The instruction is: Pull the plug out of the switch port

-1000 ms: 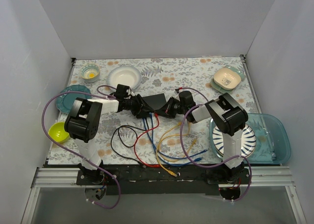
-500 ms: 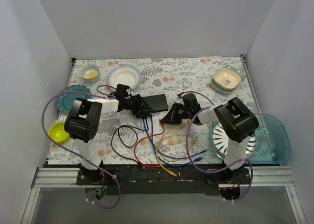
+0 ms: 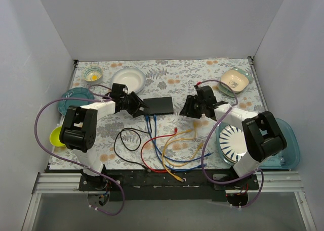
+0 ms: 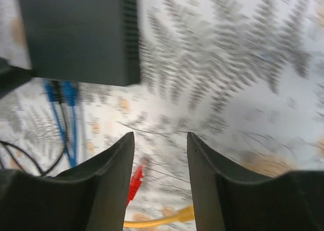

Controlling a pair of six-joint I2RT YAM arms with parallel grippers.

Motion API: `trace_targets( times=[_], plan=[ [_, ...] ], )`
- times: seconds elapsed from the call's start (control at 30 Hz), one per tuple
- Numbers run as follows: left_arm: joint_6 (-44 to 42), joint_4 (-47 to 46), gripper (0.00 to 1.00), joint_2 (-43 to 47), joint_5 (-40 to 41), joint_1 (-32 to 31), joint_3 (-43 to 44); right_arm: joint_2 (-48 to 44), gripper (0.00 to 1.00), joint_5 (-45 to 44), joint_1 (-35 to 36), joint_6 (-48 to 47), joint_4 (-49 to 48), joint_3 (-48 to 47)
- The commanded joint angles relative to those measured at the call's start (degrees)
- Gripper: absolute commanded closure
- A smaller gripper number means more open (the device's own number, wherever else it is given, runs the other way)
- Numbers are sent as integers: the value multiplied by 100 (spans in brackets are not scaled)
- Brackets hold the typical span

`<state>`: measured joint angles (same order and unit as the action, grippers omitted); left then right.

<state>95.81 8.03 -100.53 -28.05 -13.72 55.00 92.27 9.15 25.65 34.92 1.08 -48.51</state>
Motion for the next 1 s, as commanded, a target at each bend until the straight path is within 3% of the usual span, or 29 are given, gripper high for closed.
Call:
trace_targets(
  times=[0.0,0.23,0.37,0.97],
  plan=[
    [-106,120,55,280,230,27,133,18,46,305,493,-64,-433,-1087],
    [-159,234,55,95,283,35,265,1266,51,1263,749,796,-908,-1661],
    [-220,278,56,-28,292,44,300,1662,55,1792,836,1394,-1652,-1197],
    [-555,208,57,-221,249,44,652,2638,55,1696,916,2669,-2506,-1258]
  ],
)
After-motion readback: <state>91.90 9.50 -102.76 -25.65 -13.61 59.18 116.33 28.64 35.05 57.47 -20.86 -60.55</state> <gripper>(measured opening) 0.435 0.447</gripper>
